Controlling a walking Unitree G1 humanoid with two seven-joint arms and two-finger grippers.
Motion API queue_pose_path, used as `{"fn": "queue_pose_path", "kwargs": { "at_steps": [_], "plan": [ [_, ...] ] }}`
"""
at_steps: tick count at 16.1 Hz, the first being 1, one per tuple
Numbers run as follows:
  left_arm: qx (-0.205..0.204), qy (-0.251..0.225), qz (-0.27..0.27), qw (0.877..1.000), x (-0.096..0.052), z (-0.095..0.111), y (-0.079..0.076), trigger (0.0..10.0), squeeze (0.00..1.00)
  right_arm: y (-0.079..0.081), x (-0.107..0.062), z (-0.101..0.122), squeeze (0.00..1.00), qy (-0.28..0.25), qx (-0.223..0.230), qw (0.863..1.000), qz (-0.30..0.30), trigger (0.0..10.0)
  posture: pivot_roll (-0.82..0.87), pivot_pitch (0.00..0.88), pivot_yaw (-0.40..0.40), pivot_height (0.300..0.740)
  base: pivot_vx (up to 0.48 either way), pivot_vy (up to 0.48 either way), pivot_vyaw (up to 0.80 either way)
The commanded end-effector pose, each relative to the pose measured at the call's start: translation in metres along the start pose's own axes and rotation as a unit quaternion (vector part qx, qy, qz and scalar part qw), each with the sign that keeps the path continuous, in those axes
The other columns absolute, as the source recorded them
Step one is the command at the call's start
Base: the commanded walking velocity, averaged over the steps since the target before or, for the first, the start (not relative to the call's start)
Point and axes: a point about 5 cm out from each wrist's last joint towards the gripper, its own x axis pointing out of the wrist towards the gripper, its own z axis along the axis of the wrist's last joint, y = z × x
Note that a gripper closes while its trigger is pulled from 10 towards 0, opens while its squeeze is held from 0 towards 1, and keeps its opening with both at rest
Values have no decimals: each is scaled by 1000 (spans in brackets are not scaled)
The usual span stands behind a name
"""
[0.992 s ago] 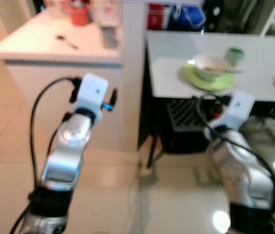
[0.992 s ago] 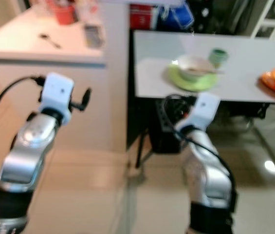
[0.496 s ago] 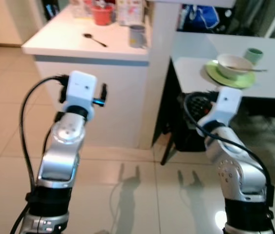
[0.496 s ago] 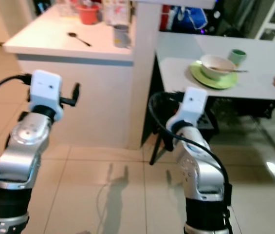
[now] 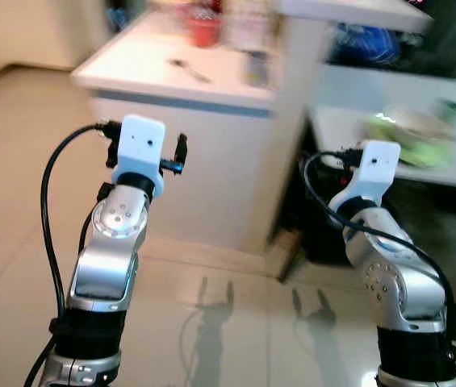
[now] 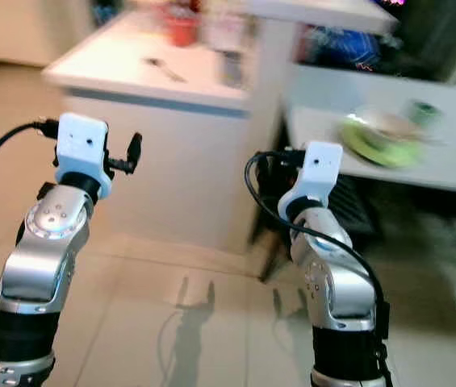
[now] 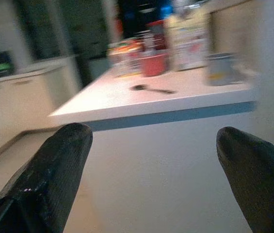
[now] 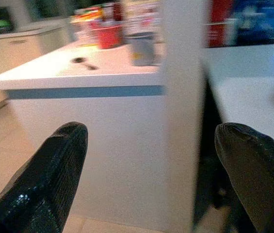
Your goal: Setting the table
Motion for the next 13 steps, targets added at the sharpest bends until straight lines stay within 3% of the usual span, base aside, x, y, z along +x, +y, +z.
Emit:
{"fn": "queue_pose_path", "kwargs": {
  "at_steps": [1,5,13],
  "plan": [
    [3,-4,6,1000,-1,2,6,10000,0,5,2,4,0,-7,-6,1000,9,10000,27,0,-41,740,435,0,800],
    [4,-3,1,1000,-2,1,4,10000,0,2,3,5,0,-10,-14,1000,-2,10000,26,0,-41,740,438,0,800],
    [6,-8,-12,1000,-1,3,1,10000,0,-10,7,21,0,-43,-11,999,-32,10000,26,0,-41,740,439,0,0]
  ]
}}
